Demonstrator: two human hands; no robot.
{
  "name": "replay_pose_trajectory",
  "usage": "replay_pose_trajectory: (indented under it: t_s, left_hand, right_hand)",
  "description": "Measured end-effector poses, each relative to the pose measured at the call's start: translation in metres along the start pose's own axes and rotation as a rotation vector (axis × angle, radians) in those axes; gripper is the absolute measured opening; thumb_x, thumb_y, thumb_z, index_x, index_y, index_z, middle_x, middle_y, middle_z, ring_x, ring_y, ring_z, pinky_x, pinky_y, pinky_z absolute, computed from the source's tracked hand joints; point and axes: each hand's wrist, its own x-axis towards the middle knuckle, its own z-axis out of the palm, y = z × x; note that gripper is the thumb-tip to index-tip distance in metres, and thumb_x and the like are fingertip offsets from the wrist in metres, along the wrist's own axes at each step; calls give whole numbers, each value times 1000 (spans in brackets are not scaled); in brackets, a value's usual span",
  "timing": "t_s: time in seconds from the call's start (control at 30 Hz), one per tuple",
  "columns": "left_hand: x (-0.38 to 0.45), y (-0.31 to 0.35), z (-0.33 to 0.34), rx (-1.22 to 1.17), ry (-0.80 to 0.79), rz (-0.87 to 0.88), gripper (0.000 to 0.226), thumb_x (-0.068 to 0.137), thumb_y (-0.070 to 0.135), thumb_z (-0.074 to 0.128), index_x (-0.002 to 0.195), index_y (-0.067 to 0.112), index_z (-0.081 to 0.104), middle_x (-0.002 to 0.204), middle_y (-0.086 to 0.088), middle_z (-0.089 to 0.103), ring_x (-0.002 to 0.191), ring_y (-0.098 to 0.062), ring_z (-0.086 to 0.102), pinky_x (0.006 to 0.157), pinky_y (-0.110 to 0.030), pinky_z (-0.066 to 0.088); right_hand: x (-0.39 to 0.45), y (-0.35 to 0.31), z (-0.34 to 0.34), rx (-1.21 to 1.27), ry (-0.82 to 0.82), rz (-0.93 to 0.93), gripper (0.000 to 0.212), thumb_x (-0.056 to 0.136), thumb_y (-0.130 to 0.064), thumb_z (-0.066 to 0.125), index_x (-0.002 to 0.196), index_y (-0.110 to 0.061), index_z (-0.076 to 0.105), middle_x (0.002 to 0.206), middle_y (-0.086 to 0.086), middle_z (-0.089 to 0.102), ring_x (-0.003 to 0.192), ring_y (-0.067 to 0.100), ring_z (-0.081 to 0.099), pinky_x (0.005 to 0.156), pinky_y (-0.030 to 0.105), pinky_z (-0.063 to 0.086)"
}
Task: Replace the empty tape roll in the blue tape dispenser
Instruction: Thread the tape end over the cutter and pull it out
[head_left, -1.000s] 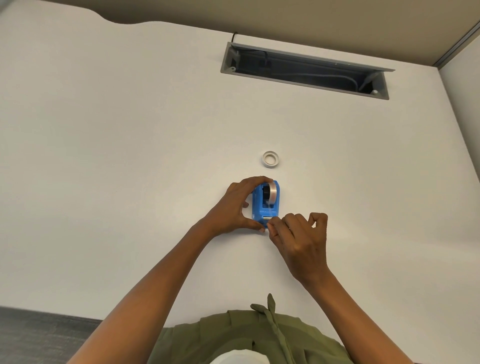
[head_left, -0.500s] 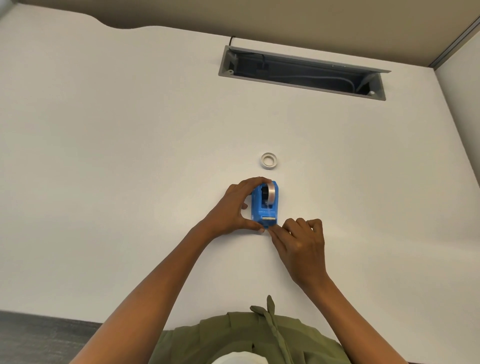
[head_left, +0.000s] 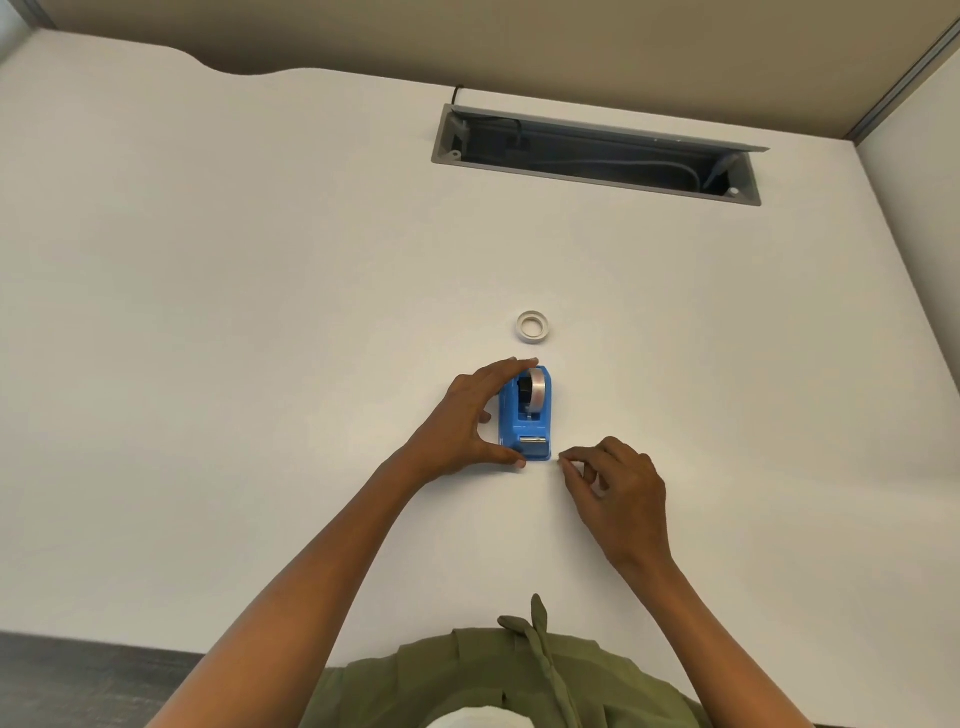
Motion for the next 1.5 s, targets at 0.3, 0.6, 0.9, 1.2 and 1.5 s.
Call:
replay_pose_trajectory:
  t_s: [0.3, 0.6, 0.9, 1.2, 1.5]
  left_hand:
    - [1, -1, 2, 10, 11, 7, 97, 59, 38, 85, 122, 70, 19, 125, 55, 21, 114, 5, 36, 78, 1, 38]
    - [1, -2, 1, 12, 6, 7, 96, 60, 38, 84, 125, 66, 20, 129, 50, 21, 114, 9, 33, 78, 1, 38]
    - [0, -2, 1, 6, 0, -6, 104, 58, 41, 85, 131, 64, 14, 125, 54, 20, 111, 18, 30, 77, 3, 36]
    - [0, -3, 1, 1, 1, -17, 105, 59, 42, 84, 133, 62, 13, 126, 51, 21, 111, 20, 30, 77, 3, 35]
    - [1, -3, 3, 11, 24, -66, 109, 59, 41, 85, 131, 66, 6, 122, 44, 27, 107, 18, 34, 76, 3, 37]
  right_hand:
    - [18, -17, -8, 152, -17, -101, 31, 73, -25, 78, 100, -11, 70, 82, 1, 63, 70, -2, 45, 61, 2, 34]
    - [30, -20, -6, 63, -82, -119, 8, 83, -20, 69, 85, -12, 70, 80, 2, 67, 71, 11, 50, 58, 24, 42]
    - [25, -24, -4, 35, -121, -102, 11, 91, -18, 58, 88, -8, 64, 84, 6, 61, 72, 16, 53, 62, 21, 39]
    - [16, -20, 4, -371, 174, -490, 12, 83, -16, 67, 84, -4, 69, 72, 11, 66, 62, 24, 59, 60, 32, 40]
    - [17, -13, 7, -510, 261, -629, 9, 78, -17, 70, 78, -8, 72, 56, 5, 57, 48, 19, 52, 65, 34, 23]
